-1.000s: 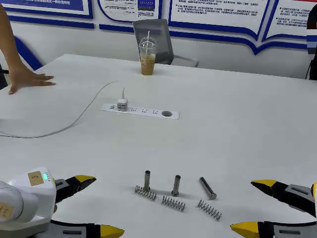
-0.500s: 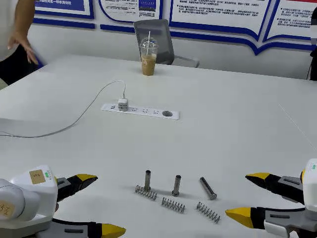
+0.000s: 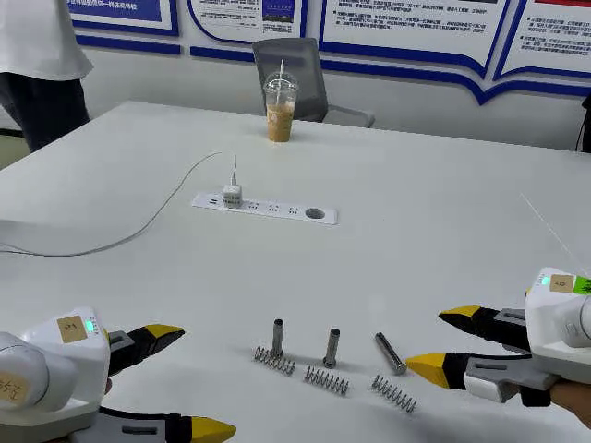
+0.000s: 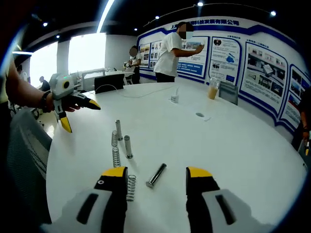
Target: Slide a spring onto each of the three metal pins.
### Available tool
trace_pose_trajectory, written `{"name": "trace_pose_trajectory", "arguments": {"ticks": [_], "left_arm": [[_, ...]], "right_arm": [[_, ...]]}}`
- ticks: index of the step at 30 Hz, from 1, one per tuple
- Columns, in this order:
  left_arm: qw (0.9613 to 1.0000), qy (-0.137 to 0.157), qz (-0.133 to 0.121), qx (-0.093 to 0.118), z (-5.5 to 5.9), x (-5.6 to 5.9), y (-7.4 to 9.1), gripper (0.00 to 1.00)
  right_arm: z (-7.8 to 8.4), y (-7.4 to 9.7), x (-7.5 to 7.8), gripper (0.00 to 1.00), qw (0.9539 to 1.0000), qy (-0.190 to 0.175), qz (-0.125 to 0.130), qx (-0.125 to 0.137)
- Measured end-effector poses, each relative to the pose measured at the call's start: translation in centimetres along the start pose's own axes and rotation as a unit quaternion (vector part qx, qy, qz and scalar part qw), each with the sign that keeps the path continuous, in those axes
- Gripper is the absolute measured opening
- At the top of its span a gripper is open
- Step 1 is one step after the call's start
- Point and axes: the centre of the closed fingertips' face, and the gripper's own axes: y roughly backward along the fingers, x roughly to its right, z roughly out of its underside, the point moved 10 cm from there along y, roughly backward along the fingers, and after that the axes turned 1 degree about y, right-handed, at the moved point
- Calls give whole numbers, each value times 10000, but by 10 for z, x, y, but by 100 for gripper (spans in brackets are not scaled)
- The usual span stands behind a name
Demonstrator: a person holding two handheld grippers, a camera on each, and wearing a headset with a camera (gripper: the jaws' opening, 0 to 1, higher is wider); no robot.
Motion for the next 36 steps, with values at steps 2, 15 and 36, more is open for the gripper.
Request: {"name": "trace_pose_trajectory", "arguments": {"ticks": [2, 15, 36], "left_arm": [[10000, -5, 5, -2, 0, 0, 0, 82], [10000, -2, 12, -44, 2, 0, 0, 80], [10000, 17, 50, -74, 4, 1, -3, 79]], "right_arm": [[-2, -5, 3, 48, 10000, -19, 50, -48], [-6, -30, 11, 38, 9982, -242, 298, -467], [-1, -71, 5, 20, 9889, -732, 573, -1155]]}}
